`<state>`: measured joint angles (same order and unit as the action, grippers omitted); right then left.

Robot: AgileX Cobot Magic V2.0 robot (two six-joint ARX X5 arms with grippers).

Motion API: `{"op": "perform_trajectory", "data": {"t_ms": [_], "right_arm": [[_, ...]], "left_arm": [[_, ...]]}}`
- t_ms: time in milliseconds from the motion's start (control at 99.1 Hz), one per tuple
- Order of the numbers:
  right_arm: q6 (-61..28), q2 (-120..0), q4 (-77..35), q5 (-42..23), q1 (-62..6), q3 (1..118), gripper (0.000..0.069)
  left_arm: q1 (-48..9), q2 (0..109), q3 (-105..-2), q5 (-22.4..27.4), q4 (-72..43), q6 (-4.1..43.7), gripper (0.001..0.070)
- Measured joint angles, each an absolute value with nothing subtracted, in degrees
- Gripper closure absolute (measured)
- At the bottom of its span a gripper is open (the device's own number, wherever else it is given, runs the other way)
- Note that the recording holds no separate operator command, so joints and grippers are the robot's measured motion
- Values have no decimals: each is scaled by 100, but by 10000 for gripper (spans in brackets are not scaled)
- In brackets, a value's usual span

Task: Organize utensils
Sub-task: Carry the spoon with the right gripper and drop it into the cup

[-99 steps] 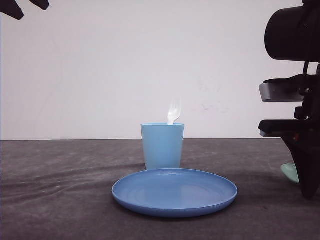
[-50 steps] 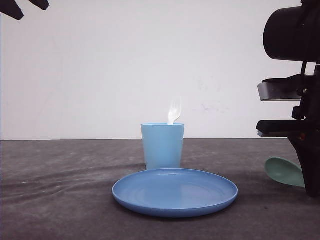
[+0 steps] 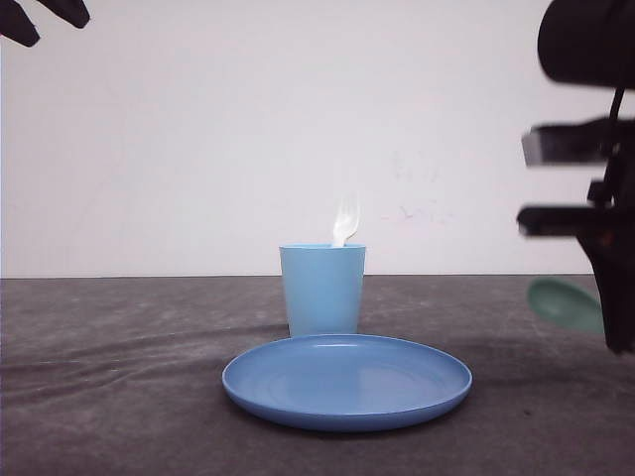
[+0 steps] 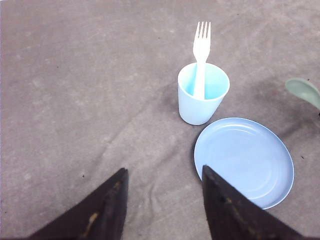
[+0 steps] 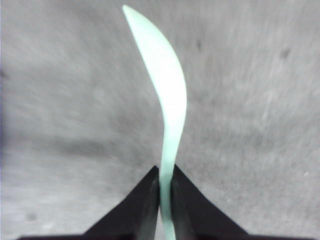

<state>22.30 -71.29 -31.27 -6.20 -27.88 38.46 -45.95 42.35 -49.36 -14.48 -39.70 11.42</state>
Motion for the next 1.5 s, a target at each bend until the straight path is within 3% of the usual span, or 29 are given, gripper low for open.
{"op": "perform_trajectory", "data": {"t_ms": [232,524,1079,1503], "right_arm": [[2102,-6663,-2749,-600,-3061,4348,659],[1876,-6705,-1046,-403,-3804,4952,659],[1636,-8353,1365,-99,-3986,5052,659],[1632,-9247,2185,-1,-4001,5054,659]], "left_arm": [[-4595,4235,-4936,-1446,-3970,1142,432],[-4595,4235,-4936,-1446,-3968,1177,432],[-4595,4235,-4936,-1448,-3918,1227,432],[-4595,4235,-4936,-1448,-3929,1227,432]]}}
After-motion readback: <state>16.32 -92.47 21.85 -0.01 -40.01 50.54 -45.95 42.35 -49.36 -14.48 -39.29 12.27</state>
